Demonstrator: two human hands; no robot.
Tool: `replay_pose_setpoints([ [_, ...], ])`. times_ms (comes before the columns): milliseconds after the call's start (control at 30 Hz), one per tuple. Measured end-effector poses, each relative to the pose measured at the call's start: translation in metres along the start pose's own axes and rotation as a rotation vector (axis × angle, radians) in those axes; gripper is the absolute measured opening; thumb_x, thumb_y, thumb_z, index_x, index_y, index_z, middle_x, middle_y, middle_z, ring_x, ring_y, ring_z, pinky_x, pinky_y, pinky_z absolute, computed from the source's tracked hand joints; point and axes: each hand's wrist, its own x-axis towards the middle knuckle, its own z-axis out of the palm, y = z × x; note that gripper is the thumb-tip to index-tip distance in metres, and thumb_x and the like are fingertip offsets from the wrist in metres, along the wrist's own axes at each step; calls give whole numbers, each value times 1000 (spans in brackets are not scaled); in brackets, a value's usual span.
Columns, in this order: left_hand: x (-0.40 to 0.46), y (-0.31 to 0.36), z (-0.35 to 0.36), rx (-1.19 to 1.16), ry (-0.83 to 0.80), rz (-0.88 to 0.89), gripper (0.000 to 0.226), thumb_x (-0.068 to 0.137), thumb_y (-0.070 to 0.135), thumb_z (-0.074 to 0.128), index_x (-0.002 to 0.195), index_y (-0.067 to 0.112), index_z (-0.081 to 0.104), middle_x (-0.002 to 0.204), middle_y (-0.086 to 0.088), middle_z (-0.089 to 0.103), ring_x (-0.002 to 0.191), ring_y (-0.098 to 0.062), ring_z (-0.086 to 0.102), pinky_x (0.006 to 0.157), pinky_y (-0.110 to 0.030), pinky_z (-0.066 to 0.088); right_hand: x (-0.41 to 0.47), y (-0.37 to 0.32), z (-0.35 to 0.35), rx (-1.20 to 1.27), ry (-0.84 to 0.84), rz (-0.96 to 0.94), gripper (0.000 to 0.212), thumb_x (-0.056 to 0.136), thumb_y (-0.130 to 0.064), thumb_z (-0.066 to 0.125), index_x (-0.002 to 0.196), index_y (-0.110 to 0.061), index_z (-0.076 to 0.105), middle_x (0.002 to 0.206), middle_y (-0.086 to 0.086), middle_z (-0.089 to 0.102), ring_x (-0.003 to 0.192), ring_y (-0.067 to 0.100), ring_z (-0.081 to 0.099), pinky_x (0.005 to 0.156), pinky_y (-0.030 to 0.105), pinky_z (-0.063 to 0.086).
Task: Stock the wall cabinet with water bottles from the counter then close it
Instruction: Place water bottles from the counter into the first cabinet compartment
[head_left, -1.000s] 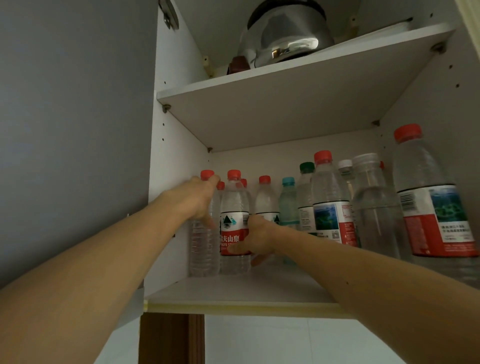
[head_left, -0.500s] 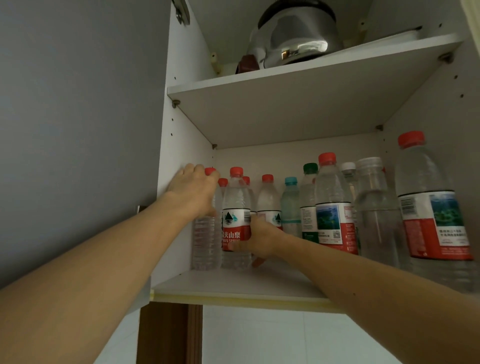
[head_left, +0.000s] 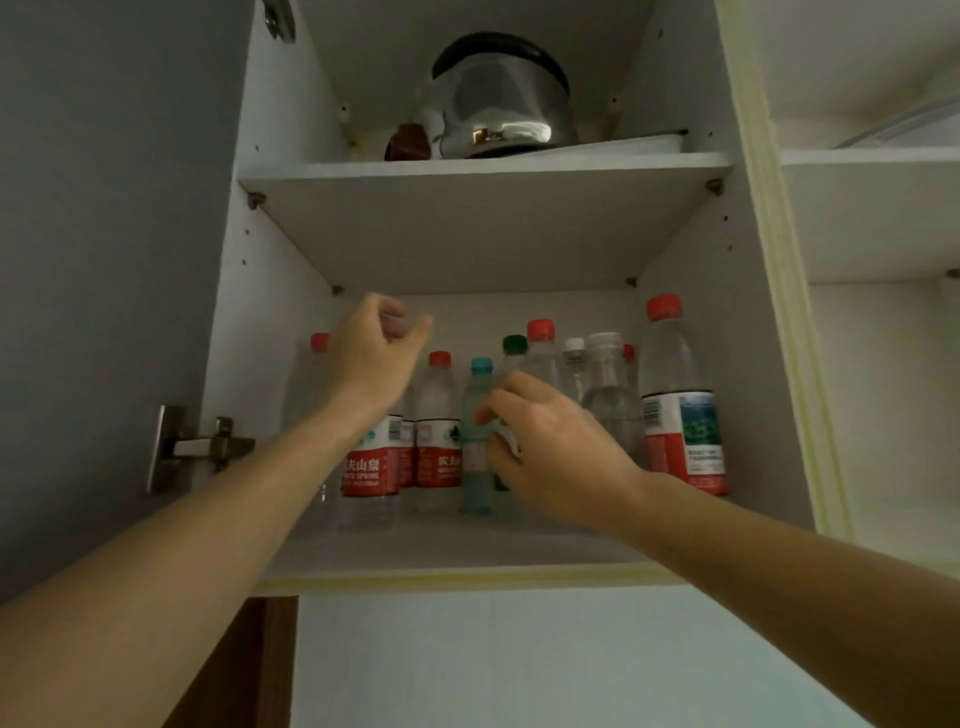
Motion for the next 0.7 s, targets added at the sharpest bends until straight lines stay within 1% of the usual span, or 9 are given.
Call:
replay_pose_setpoints([
  [67, -10, 4, 17, -104, -69, -33, 37, 97, 43, 61, 122, 16, 57, 105, 4, 61, 94, -14, 62, 77, -30, 54, -17, 10, -14, -130, 54, 0, 26, 96, -24, 62, 122, -18, 62, 125, 0, 55, 113, 19, 49, 91, 39, 54],
  [100, -16, 5, 27, -118, -105, -35, 40, 96, 44, 63, 123, 16, 56, 105, 5, 60, 95, -13, 62, 78, -33, 55, -24, 15, -19, -194, 100, 25, 28, 95, -25, 64, 122, -18, 62, 128, 1, 54, 116, 20, 46, 93, 40, 53],
  [200, -34, 8, 57, -122, -259, -49, 54, 90, 50, 68, 130, 18, 50, 112, 10, 57, 101, -7, 58, 79, -24, 47, -44, 29, -31, -302, 243, 162, 44, 90, -29, 68, 132, -19, 57, 140, 7, 47, 128, 28, 36, 104, 49, 45],
  [300, -52, 9, 82, -163, -396, -110, 67, 86, 46, 75, 138, 21, 41, 128, 7, 52, 117, -14, 55, 89, -29, 49, -62, 43, -36, -322, 290, 372, 69, 85, -34, 70, 145, -25, 37, 152, 8, 27, 139, 33, 23, 112, 54, 35],
  [367, -60, 8, 94, -169, -429, -148, 71, 85, 44, 77, 140, 20, 38, 137, 0, 51, 120, -19, 56, 95, -35, 52, -72, 51, -34, -232, 268, 540, 83, 86, -36, 72, 151, -27, 21, 156, 5, 15, 142, 35, 21, 114, 54, 34],
  [433, -65, 7, 103, -164, -451, -185, 79, 84, 44, 78, 144, 18, 33, 143, -6, 50, 124, -23, 56, 101, -40, 51, -80, 56, -30, -49, 230, 674, 92, 89, -36, 71, 154, -33, 7, 155, 3, 16, 138, 36, 35, 108, 51, 43],
  [500, -68, 6, 110, -159, -448, -211, 85, 84, 43, 79, 148, 17, 29, 146, -9, 49, 126, -25, 55, 103, -41, 50, -86, 58, -24, 54, 194, 724, 97, 92, -36, 69, 154, -40, -5, 150, 6, 27, 122, 34, 54, 94, 47, 54],
  [633, -70, 5, 120, -146, -422, -210, 85, 80, 37, 84, 145, 17, 32, 139, -7, 52, 109, -16, 55, 87, -29, 47, -90, 60, -19, 86, 191, 723, 104, 93, -36, 69, 152, -47, -15, 143, 7, 36, 114, 31, 59, 88, 44, 56],
  [700, -71, 5, 122, -132, -414, -206, 78, 79, 34, 85, 138, 21, 35, 135, -7, 53, 106, -16, 54, 84, -29, 45, -90, 60, -18, 69, 207, 712, 103, 93, -39, 67, 152, -47, -17, 141, 7, 37, 111, 29, 59, 86, 43, 56],
])
